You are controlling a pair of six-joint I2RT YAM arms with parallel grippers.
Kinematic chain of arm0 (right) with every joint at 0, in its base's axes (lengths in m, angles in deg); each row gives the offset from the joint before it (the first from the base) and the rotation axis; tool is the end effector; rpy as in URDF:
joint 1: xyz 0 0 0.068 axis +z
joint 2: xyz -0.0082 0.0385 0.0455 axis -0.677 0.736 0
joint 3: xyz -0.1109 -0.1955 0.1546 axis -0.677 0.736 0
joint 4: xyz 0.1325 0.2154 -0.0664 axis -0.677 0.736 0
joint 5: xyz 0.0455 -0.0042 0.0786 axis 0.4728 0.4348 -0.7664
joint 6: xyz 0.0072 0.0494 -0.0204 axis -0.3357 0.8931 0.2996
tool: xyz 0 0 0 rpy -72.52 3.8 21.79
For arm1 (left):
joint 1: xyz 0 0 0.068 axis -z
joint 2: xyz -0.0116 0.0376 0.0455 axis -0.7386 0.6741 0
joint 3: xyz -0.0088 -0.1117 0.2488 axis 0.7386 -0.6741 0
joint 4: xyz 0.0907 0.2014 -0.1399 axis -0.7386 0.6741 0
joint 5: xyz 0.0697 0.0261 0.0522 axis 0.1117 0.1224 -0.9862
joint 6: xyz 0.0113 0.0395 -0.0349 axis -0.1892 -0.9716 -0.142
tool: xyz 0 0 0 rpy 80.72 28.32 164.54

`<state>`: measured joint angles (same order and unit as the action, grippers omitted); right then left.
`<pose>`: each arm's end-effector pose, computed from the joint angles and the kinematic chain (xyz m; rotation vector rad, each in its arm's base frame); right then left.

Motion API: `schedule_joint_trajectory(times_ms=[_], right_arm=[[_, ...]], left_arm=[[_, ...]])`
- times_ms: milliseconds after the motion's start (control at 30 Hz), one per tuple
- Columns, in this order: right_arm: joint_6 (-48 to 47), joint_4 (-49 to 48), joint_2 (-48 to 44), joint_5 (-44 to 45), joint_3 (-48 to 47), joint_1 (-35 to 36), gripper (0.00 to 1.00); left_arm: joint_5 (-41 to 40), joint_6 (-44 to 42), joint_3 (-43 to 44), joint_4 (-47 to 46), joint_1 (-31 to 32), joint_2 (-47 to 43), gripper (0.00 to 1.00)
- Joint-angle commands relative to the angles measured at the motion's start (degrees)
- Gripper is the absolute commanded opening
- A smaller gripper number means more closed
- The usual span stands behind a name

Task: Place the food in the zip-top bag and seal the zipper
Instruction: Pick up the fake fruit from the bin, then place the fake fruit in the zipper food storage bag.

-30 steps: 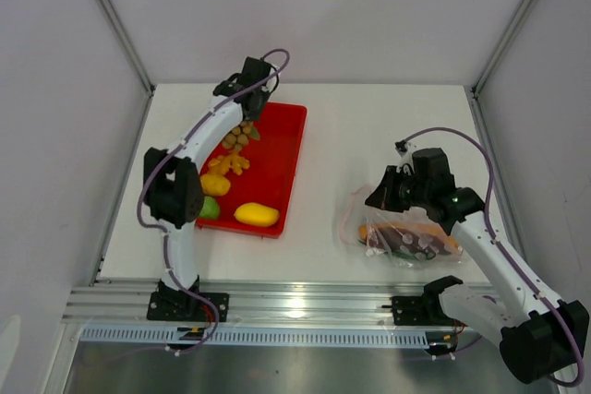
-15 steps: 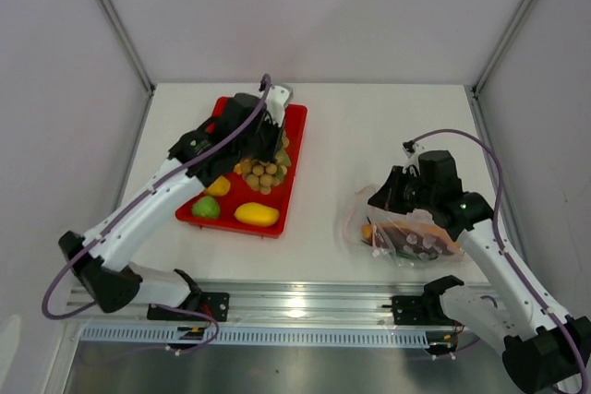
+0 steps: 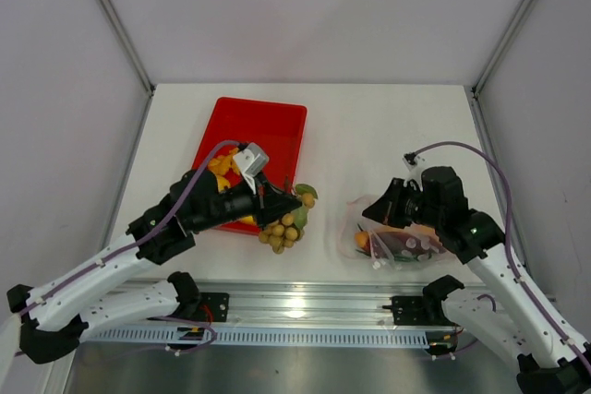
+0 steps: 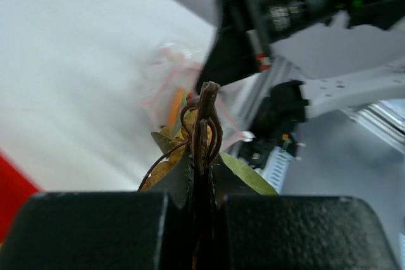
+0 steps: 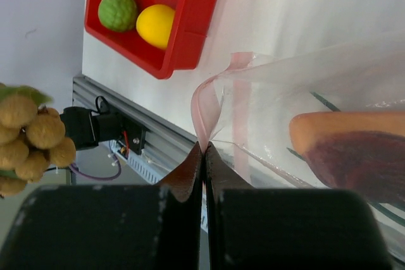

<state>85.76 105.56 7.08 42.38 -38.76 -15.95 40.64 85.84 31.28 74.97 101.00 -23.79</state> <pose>0.1357 0.0816 0.3047 -0.0201 2.3000 0.9779 0.1030 -0.1487 0.3778 0.6706 1.7520 -1.0540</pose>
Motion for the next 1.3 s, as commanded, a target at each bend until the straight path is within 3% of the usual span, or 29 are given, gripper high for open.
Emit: schedule_joint_trajectory(times_ms=[0, 167, 633, 1100, 1267], right_arm=[[2.8, 0.2, -1.5, 1.8, -3.3, 2.1, 0.00], [3.7, 0.8, -2.2, 1.4, -5.5, 2.6, 0.00], [2.5, 3.8, -5.4, -0.8, -8.9, 2.6, 0.00], [4.0, 4.4, -10.5, -4.8, -6.3, 2.6, 0.00], [6.6, 2.7, -11.4, -5.7, -6.8, 2.6, 0.00]], left_arm=[[5.8, 4.0, -2.7, -14.6, 4.3, -0.6, 0.01], [3.0, 2.9, -4.5, -19.6, 10.6, 1.4, 0.01], [4.7, 6.3, -3.5, -23.2, 12.7, 14.7, 0.01], [0.4, 16.5, 15.6, -12.7, 12.7, 33.9, 0.01], [-7.4, 22.3, 14.6, -14.1, 12.7, 33.7, 0.00]])
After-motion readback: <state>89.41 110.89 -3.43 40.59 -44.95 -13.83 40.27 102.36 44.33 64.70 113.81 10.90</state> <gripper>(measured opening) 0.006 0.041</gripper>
